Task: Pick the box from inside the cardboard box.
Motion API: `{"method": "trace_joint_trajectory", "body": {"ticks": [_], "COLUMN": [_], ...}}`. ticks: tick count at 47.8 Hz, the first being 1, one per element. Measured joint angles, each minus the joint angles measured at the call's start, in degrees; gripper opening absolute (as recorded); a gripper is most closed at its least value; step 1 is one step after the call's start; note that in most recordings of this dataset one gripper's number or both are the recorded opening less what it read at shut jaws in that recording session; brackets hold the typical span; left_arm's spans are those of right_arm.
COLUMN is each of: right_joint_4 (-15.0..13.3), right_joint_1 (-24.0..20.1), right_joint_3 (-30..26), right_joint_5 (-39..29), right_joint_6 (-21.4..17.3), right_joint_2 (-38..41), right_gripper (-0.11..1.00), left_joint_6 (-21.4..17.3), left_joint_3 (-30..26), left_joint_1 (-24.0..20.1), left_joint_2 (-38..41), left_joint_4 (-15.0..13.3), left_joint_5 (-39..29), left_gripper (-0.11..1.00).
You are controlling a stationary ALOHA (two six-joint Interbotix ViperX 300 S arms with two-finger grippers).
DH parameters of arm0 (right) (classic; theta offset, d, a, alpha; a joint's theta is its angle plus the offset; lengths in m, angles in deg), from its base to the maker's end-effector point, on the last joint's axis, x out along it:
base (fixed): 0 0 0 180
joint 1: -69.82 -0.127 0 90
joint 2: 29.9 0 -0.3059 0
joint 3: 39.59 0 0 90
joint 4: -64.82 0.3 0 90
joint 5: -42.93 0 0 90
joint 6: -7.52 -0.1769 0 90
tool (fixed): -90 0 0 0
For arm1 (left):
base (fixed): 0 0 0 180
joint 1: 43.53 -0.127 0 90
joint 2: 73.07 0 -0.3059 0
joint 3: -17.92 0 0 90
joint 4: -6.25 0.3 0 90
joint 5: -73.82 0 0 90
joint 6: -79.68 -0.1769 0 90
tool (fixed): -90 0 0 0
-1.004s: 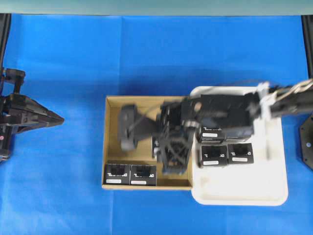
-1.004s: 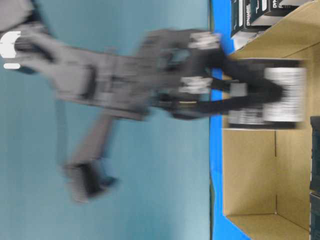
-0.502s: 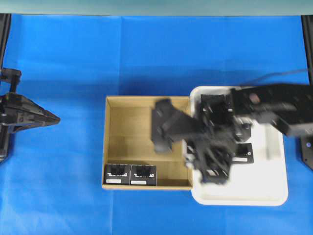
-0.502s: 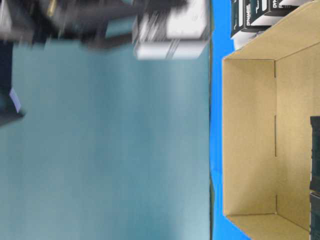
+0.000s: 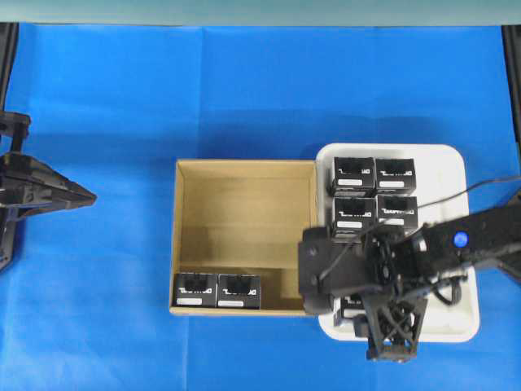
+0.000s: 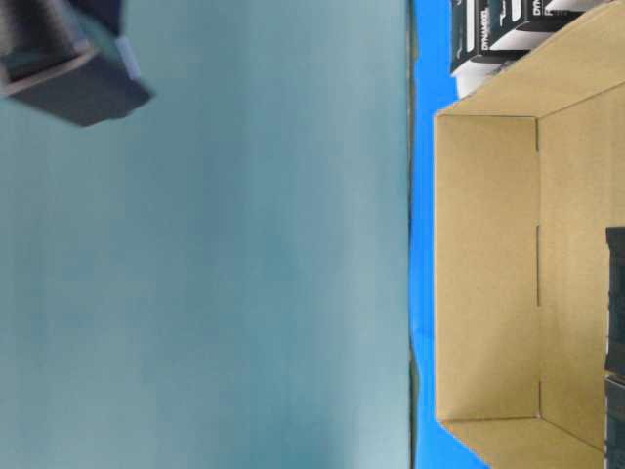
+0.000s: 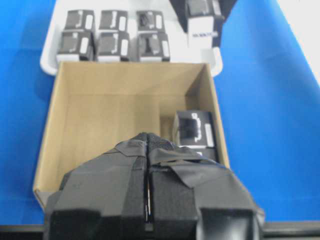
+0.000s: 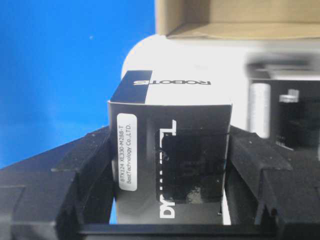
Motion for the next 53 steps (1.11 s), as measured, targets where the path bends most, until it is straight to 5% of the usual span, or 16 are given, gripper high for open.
{"method": "trace_joint_trajectory", "body": {"ticks": [53], "right_joint_4": [-1.5], "right_joint_1": [1.5], "right_joint_3": [4.7], "right_joint_5": [7.5], "right_joint_6": [-0.3], "right_joint_2": [5.7], "right_gripper": [0.62], "left_joint_6": [-0.2], "left_joint_3": [-0.2], "left_joint_1": [0.0], "left_joint_2": [0.1], "left_joint_4": [0.0], "left_joint_5": [0.0], "left_gripper": [-0.07]}}
